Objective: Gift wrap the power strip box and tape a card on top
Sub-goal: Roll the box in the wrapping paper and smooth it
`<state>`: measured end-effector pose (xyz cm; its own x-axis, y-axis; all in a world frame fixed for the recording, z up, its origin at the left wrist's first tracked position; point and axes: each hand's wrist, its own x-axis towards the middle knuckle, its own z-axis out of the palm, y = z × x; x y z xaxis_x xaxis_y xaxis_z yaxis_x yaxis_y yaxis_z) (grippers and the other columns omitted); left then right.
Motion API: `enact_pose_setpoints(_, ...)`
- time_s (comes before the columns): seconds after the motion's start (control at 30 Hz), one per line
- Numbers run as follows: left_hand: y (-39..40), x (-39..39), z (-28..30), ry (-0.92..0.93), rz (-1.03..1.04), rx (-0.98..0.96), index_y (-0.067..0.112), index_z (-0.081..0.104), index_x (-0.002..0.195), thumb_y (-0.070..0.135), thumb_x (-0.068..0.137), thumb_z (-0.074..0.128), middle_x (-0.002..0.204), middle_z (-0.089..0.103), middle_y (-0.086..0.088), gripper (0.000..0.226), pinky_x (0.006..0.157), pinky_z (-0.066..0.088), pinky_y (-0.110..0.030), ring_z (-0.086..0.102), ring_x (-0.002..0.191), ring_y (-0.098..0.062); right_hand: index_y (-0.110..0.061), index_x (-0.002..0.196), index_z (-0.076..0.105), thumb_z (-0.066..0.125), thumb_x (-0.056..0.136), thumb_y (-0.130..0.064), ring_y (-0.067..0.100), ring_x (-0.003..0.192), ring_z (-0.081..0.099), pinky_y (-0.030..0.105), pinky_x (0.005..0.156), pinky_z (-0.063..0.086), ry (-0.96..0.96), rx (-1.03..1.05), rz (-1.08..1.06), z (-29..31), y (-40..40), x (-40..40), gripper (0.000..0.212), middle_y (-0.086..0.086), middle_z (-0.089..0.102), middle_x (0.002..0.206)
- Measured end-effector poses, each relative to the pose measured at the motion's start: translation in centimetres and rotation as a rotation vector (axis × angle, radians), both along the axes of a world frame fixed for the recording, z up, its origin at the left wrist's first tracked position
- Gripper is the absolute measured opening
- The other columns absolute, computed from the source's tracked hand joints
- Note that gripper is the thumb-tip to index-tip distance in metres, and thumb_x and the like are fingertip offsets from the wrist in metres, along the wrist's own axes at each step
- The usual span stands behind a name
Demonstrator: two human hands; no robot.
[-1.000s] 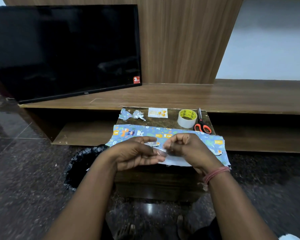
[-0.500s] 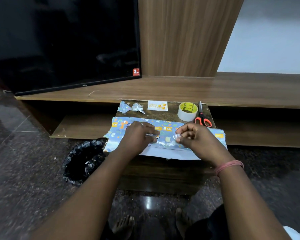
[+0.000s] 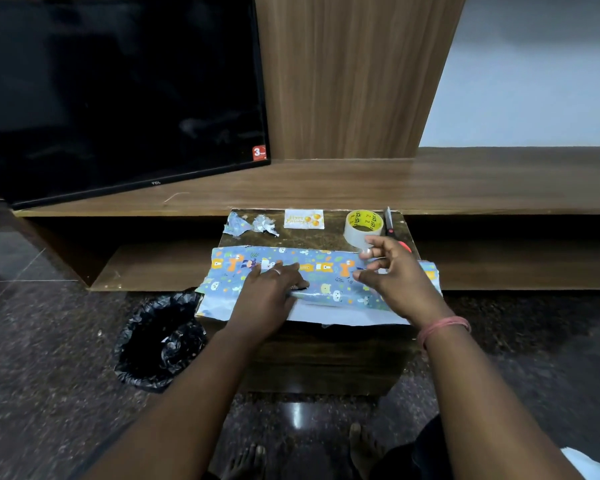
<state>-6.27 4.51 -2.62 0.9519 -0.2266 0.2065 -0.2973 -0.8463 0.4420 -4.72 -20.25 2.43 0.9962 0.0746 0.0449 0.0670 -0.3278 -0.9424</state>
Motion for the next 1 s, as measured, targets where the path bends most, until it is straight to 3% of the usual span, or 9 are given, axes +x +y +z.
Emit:
enact_pose_setpoints(0.17,-0.5,-0.7,-1.2,-0.204,0.029,0.112,0.02,0.074,0.113,0.003,0.076,0.08,0.131,0.069,-0.005,0.041,0.107,0.045,-0.059,0.066,0.122,-0.027,-0.027,0.157,0.02,0.077,0.084,-0.003,0.013,0.111,0.048,0.04,0.098,0.053,-0.103,-0.125,-0.034,-1.0,0.2,0.5,0.096,-0.003,0.037,0.137)
enact_pose_setpoints(0.27,-1.0,-0.8,-1.5,-0.315,0.029,0.169,0.019,0.077,0.101,0.001,0.063,0.088,0.122,0.074,-0.008,0.044,0.093,0.055,-0.057,0.073,0.107,-0.025,-0.026,0.16,-0.008,0.082,0.079,-0.013,0.018,0.142,0.026,0.035,0.117,0.032,-0.18,-0.402,0.151,-2.0,1.3,-0.2,0.121,-0.008,0.014,0.155)
enact_pose_setpoints(0.37,-1.3,-0.8,-1.7,-0.376,0.061,0.15,0.02,0.078,0.1,0.004,0.067,0.087,0.119,0.075,-0.007,0.038,0.088,0.058,-0.053,0.075,0.102,-0.023,-0.015,0.159,-0.009,0.085,0.074,-0.018,0.026,0.146,0.022,0.038,0.116,0.03,-0.311,-0.673,0.229,-2.5,3.3,-0.5,0.127,0.0,0.008,0.164)
enact_pose_setpoints(0.5,-0.8,-1.0,-1.7,-0.318,0.022,0.098,0.023,0.077,0.111,0.014,0.075,0.068,0.128,0.071,-0.007,0.038,0.095,0.053,-0.048,0.071,0.113,-0.026,-0.006,0.16,-0.001,0.061,0.08,0.004,0.035,0.126,0.045,0.042,0.092,0.049,-0.444,-0.829,0.205,-3.2,5.5,-0.7,0.102,0.015,0.019,0.161)
enact_pose_setpoints(0.6,-0.2,-1.6,-0.3,-0.07,0.214,0.076,0.04,0.058,0.139,0.046,0.078,0.081,0.16,0.04,0.001,0.065,0.114,0.025,-0.052,0.03,0.151,-0.03,-0.005,0.16,0.002,0.053,0.079,0.009,0.037,0.119,0.052,0.044,0.085,0.051,-0.459,-0.824,0.185,-3.8,5.6,-0.1,0.097,0.016,0.022,0.159)
enact_pose_setpoints(0.67,0.6,-1.8,1.7,0.033,0.527,-0.112,0.044,0.044,0.148,0.074,0.071,0.074,0.167,0.024,0.002,0.088,0.118,0.014,-0.054,0.011,0.155,-0.028,-0.008,0.16,0.002,0.053,0.079,0.009,0.037,0.132,0.044,0.045,0.097,0.049,-0.452,-0.788,0.192,-4.1,5.3,0.4,0.097,0.012,0.016,0.161)
enact_pose_setpoints(0.77,3.7,-1.1,3.3,0.124,0.919,-0.599,0.027,0.051,0.144,0.077,0.077,0.066,0.151,0.048,-0.012,0.085,0.114,0.032,-0.053,0.04,0.14,-0.036,-0.011,0.16,0.0,0.054,0.078,0.008,0.037,0.14,0.035,0.046,0.099,0.048,-0.446,-0.759,0.197,-4.2,5.0,0.5,0.1,0.007,0.01,0.162)
enact_pose_setpoints(0.9,7.0,-0.6,3.1,0.471,0.849,-1.2,0.007,0.07,0.101,0.033,0.085,0.081,0.086,0.07,-0.013,0.032,0.054,0.052,-0.026,0.066,0.058,-0.021,-0.016,0.161,-0.006,0.06,0.084,0.001,0.032,0.132,0.042,0.039,0.087,0.052,-0.389,-0.758,0.149,-3.5,4.8,0.1,0.103,0.002,0.005,0.162)
enact_pose_setpoints(1.0,7.8,0.0,3.4,0.655,0.746,-1.386,0.004,0.068,0.105,0.021,0.094,0.072,0.071,0.067,-0.01,0.021,0.043,0.054,-0.021,0.06,0.045,-0.011,-0.016,0.161,-0.006,0.062,0.085,-0.001,0.032,0.133,0.043,0.036,0.086,0.052,-0.366,-0.76,0.153,-3.3,4.8,0.1,0.103,0.002,0.005,0.162)
